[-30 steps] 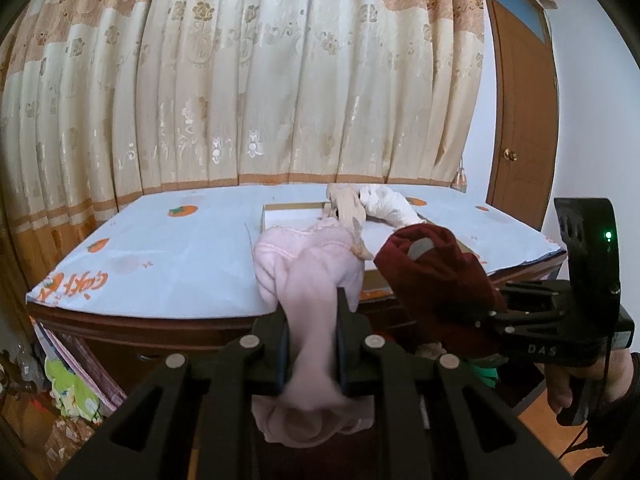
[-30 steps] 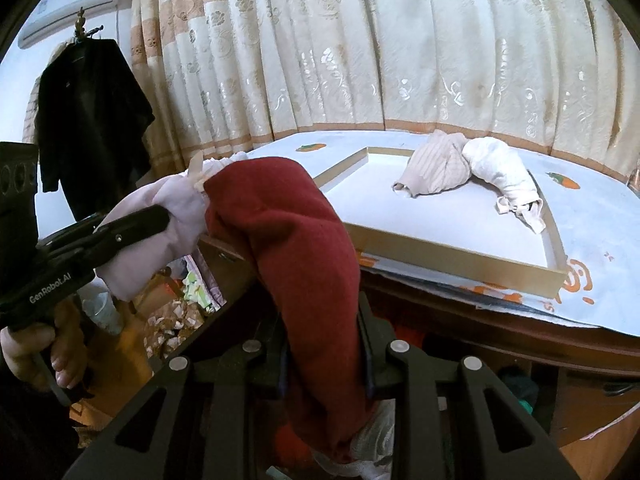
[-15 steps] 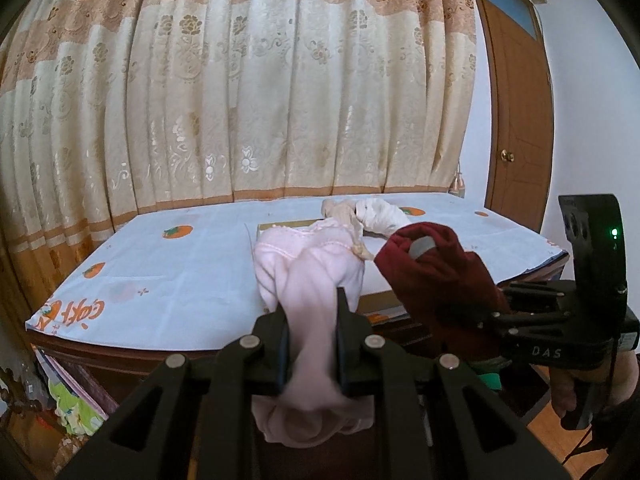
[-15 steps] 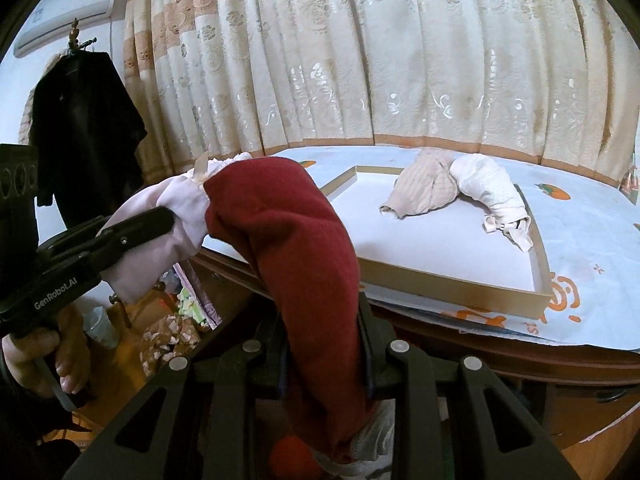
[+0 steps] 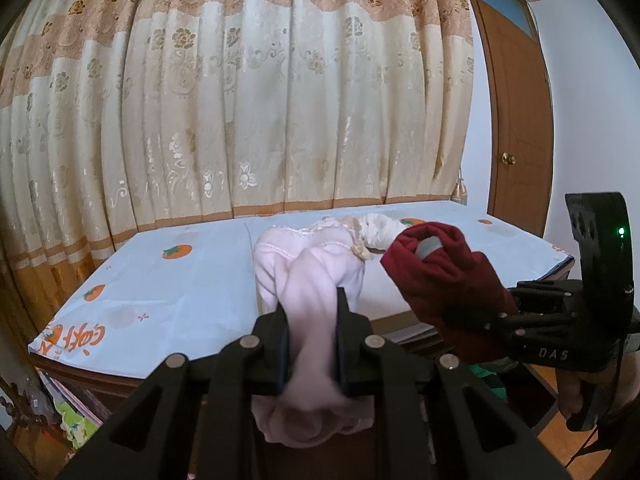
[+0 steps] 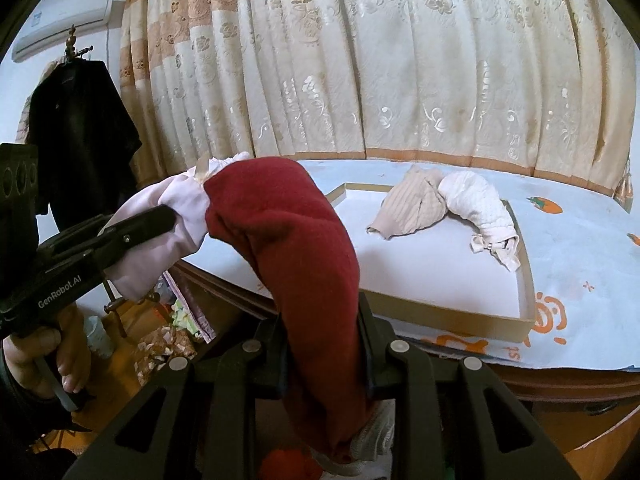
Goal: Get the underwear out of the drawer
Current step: 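Carry the pink and red underwear in both tools over the tray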
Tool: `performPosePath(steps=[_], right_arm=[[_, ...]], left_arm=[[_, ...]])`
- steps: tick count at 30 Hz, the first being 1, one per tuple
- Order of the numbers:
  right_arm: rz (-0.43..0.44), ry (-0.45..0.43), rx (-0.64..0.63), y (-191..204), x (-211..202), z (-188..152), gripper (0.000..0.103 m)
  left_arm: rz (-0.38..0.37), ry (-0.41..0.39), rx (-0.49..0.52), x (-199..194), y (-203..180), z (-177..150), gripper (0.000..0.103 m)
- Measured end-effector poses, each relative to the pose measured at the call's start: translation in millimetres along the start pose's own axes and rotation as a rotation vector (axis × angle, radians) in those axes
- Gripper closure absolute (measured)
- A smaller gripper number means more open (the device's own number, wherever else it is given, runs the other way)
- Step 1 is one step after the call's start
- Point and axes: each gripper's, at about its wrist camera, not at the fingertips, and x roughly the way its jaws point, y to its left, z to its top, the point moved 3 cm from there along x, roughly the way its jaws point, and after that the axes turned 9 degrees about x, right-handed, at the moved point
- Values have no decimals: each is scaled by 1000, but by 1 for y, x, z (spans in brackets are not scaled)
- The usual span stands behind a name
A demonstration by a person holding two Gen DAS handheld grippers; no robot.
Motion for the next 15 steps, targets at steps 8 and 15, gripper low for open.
performPosePath(steps=[8,15], right_arm=[[-9,-3,-4,-4,2,6,74],[-18,-12,-6,-7,6,19,74]], left_arm=[[5,-2,18,11,1,6,87],[13,-11,21,21,3,16,87]])
